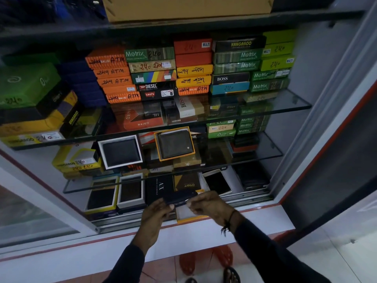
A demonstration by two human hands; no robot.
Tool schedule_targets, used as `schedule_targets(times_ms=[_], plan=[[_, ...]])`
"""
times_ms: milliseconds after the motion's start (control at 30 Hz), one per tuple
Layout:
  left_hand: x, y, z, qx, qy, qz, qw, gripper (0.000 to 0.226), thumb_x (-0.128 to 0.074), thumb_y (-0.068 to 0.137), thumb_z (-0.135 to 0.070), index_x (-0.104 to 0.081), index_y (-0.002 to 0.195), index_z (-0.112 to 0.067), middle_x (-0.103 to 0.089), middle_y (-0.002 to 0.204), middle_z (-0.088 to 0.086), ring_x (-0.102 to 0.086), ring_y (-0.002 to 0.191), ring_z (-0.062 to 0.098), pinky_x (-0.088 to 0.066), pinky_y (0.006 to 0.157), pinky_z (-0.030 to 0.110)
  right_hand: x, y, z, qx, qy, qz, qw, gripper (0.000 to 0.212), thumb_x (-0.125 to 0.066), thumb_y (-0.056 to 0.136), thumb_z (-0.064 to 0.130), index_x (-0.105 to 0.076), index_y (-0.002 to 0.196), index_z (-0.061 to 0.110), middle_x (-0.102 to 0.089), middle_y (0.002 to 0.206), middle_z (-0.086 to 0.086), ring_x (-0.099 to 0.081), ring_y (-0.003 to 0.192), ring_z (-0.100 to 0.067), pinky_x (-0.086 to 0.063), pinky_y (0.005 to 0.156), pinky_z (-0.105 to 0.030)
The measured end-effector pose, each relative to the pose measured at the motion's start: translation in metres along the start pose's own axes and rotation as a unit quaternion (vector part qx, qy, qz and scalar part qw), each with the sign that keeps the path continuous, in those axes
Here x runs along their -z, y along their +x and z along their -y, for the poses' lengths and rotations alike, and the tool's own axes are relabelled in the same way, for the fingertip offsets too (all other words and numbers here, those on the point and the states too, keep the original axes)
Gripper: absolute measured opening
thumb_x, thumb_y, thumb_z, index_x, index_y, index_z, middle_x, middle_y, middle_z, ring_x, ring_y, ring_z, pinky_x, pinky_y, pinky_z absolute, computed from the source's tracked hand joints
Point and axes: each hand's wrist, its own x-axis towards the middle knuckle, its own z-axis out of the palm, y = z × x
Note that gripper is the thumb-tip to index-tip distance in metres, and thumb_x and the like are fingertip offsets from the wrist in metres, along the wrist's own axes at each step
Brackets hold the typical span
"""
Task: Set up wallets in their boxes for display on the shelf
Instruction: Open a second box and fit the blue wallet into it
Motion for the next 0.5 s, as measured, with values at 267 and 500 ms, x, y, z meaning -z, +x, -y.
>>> schedule_targets(times_ms=[267,500], plan=[[0.006,0.001,0.019,0.008,-0.038,0.045,0.998,0.045,-0.078,0.078,-0.005,-0.069,0.122,-0.004,-0.072,0.120,0.022,-0.069,0.112,0.035,-0.060,0.087,0.032,-0.049,0.002,-0.027,0.107,-0.157,-0.133,0.973,0.018,-0.079,0.079,0.003,-0.078,0.093,-0.008,-0.075,0.095,-0.029,-0.069,0.077,-0.025,-0.061,0.082,-0.044],[0.030,0.004,0.010,0.036,-0.070,0.013,0.997,0.031,-0.079,0.069,-0.008,-0.082,0.098,-0.018,-0.079,0.107,0.012,-0.075,0.102,0.026,-0.062,0.078,0.027,0.006,-0.004,0.011,0.103,-0.247,-0.116,0.956,0.017,-0.074,0.084,0.005,-0.077,0.098,-0.003,-0.077,0.100,-0.019,-0.070,0.082,-0.019,-0.059,0.067,-0.019]])
